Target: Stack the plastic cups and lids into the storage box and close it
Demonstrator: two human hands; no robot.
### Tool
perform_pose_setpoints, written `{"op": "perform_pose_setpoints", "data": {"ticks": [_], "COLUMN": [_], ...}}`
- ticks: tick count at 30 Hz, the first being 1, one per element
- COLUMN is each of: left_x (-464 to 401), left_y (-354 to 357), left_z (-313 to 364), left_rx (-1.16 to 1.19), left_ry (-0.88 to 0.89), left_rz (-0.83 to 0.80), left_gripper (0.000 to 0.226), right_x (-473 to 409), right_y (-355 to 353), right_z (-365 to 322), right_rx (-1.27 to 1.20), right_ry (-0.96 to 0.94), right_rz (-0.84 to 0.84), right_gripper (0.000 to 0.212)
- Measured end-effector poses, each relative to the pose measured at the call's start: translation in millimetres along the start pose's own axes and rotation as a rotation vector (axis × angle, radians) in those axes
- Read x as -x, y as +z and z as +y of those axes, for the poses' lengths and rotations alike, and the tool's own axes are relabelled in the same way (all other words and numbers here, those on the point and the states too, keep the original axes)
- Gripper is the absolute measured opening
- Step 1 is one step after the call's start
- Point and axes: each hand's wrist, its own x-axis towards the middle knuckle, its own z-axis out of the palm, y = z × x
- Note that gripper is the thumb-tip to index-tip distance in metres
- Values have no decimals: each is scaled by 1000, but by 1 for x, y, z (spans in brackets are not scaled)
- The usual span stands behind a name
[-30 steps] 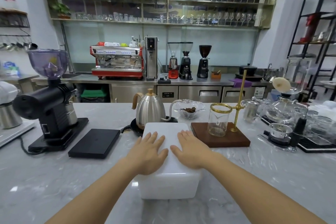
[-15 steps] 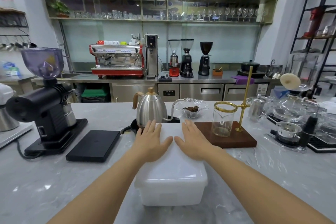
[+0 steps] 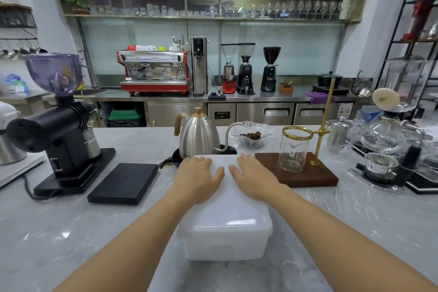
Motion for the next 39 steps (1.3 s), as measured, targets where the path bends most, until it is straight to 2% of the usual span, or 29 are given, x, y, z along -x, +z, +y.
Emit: {"op": "perform_pose_setpoints", "data": {"ticks": [3, 6, 10, 13, 15, 17, 19, 22, 31, 36, 39], "left_x": [9, 17, 28, 54, 78, 97, 105, 109, 112, 116, 116], "left_y": [-2, -10, -26, -43, -47, -42, -32, -24, -17, -16, -18], "left_z": [5, 8, 0, 2, 8, 15, 18, 20, 18, 21, 22], "left_rx": [-112, -140, -77, -108, -120, -92, -71, -53, -13, -51, -127], "left_ry": [31, 42, 21, 14, 41, 27, 0, -20, -22, 10, 31], "left_rz": [160, 138, -101, -302, -385, -435, -384, -272, -167, -121, -123], "left_gripper": [44, 42, 44, 55, 66, 76, 78, 76, 75, 104, 101], "right_x": [10, 28, 51, 77, 96, 110, 116, 120, 119, 121, 122], "right_y": [-5, -10, -18, -22, -21, -15, -6, 5, 14, 15, 14], "right_z": [-8, -17, -3, 3, 0, -2, -4, -4, -5, -7, -9], "right_rx": [87, 116, -83, -165, -165, -97, -44, -108, -194, -182, -126], "right_ry": [30, -9, -11, -16, -32, -51, -54, -36, -37, -28, -43], "right_rz": [194, 297, 174, 45, -78, -168, -153, -51, 53, 77, 69], "right_gripper": [43, 40, 32, 54, 68, 73, 73, 70, 62, 58, 57]}}
